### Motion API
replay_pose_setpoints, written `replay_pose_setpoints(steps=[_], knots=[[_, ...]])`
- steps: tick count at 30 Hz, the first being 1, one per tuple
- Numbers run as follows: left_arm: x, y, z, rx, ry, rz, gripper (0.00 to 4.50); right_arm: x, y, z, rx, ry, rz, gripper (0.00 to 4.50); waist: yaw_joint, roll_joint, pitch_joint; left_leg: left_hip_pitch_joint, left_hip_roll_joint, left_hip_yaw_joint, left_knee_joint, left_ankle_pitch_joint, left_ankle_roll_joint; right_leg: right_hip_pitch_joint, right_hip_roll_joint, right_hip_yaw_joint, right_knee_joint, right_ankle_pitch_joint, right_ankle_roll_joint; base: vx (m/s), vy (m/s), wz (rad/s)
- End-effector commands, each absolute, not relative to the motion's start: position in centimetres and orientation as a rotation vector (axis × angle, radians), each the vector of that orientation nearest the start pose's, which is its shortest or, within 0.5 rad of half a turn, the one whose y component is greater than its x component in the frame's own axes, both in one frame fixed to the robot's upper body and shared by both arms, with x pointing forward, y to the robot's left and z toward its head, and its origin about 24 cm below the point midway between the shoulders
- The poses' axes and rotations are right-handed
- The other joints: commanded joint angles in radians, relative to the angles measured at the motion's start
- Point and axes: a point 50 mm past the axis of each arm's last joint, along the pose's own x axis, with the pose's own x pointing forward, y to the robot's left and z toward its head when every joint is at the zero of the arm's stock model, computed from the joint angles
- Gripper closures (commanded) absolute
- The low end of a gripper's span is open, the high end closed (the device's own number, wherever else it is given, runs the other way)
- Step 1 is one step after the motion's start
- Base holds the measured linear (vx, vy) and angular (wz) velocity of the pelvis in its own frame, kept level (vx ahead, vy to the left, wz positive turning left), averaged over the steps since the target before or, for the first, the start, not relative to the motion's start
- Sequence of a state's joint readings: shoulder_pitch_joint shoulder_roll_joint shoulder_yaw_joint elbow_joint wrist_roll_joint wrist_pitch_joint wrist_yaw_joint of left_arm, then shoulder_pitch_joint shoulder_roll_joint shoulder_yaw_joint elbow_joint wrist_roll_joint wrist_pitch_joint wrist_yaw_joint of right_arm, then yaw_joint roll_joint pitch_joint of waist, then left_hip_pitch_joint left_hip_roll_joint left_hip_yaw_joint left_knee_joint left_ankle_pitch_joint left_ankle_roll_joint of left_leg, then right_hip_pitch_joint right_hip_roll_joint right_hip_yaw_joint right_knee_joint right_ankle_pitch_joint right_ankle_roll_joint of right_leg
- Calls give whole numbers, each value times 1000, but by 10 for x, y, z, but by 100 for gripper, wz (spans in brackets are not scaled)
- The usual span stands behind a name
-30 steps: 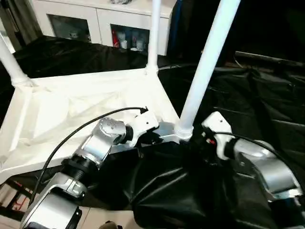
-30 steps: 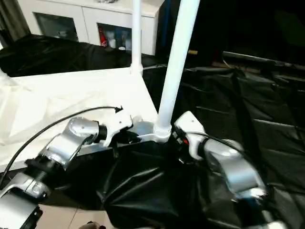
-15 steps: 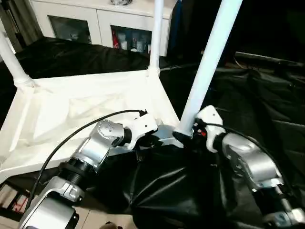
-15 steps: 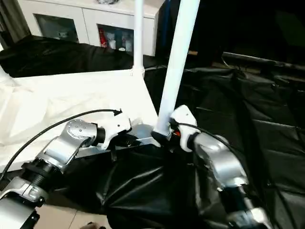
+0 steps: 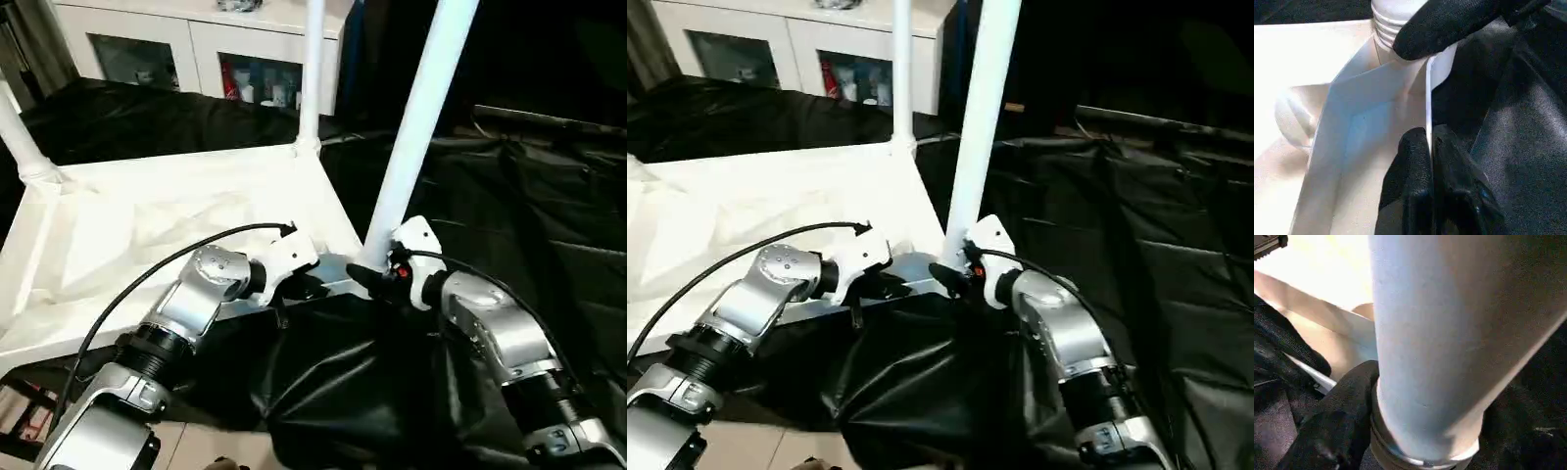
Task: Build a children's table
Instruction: Rotate leg to tighten
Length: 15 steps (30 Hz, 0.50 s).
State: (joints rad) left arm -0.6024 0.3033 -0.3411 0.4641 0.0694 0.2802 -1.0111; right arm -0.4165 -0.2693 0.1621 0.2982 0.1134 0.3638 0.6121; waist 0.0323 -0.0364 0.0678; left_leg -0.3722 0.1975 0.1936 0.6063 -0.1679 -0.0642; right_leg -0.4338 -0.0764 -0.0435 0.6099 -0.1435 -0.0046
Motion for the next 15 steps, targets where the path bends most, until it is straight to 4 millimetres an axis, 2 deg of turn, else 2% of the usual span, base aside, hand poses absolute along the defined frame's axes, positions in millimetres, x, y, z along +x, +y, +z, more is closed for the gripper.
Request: replay_pose_setpoints(steps=[1, 4, 5, 6, 7, 8, 10, 11, 12, 13, 15], knots=[[325, 94, 56, 373, 443, -1158, 450, 321, -132, 50, -144, 341, 630, 175, 3, -9, -73, 7, 11, -15, -65, -293, 17, 47, -44, 22, -103, -523, -89, 0, 0, 0], [331, 88, 57, 348, 437, -1091, 450, 325, -130, 45, -119, 359, 534, 177, 1, -6, -70, 12, 7, -13, -63, -303, 11, 41, -42, 21, -108, -545, -86, 0, 0, 0], [334, 84, 58, 337, 434, -1066, 450, 326, -128, 43, -110, 369, 496, 178, 2, -9, -71, 13, 6, -16, -63, -307, 8, 43, -43, 18, -109, -561, -79, 0, 0, 0], [340, 78, 60, 319, 423, -1017, 450, 330, -127, 39, -89, 392, 414, 178, 1, -11, -70, 11, 4, -15, -63, -306, 9, 44, -41, 18, -111, -565, -74, 0, 0, 0], [344, 71, 62, 305, 414, -979, 450, 333, -124, 35, -75, 413, 347, 178, -1, -8, -72, 14, 4, -16, -63, -306, 4, 40, -42, 18, -111, -564, -76, 0, 0, 0], [350, 57, 66, 285, 388, -928, 450, 339, -116, 32, -50, 436, 247, 178, -4, -3, -73, 13, 2, -18, -66, -303, 0, 43, -39, 17, -110, -538, -78, 0, 0, 0], [350, 50, 68, 277, 374, -929, 450, 341, -109, 32, -50, 431, 247, 178, -4, -3, -75, 12, 4, -19, -67, -304, 3, 45, -42, 17, -107, -504, -88, 0, 0, 0], [350, 38, 71, 265, 348, -943, 450, 344, -96, 36, -64, 398, 267, 178, -1, 1, -78, 11, 7, -18, -69, -295, 9, 49, -43, 19, -105, -449, -99, 0, 0, 0], [349, 35, 71, 264, 343, -948, 450, 345, -92, 37, -69, 389, 272, 178, 1, -1, -81, 7, 6, -17, -69, -272, 17, 54, -43, 21, -98, -391, -116, 0, 0, 0], [348, 33, 71, 277, 335, -962, 450, 346, -88, 39, -60, 382, 292, 122, 3, -1, -81, 5, 6, -14, -69, -254, 32, 56, -42, 23, -94, -343, -131, 0, 0, 0], [347, 31, 70, 289, 330, -982, 450, 346, -81, 43, -32, 362, 333, 109, 5, -2, -82, 4, 7, -12, -68, -243, 49, 59, -43, 24, -91, -320, -145, 0, 0, 0]])
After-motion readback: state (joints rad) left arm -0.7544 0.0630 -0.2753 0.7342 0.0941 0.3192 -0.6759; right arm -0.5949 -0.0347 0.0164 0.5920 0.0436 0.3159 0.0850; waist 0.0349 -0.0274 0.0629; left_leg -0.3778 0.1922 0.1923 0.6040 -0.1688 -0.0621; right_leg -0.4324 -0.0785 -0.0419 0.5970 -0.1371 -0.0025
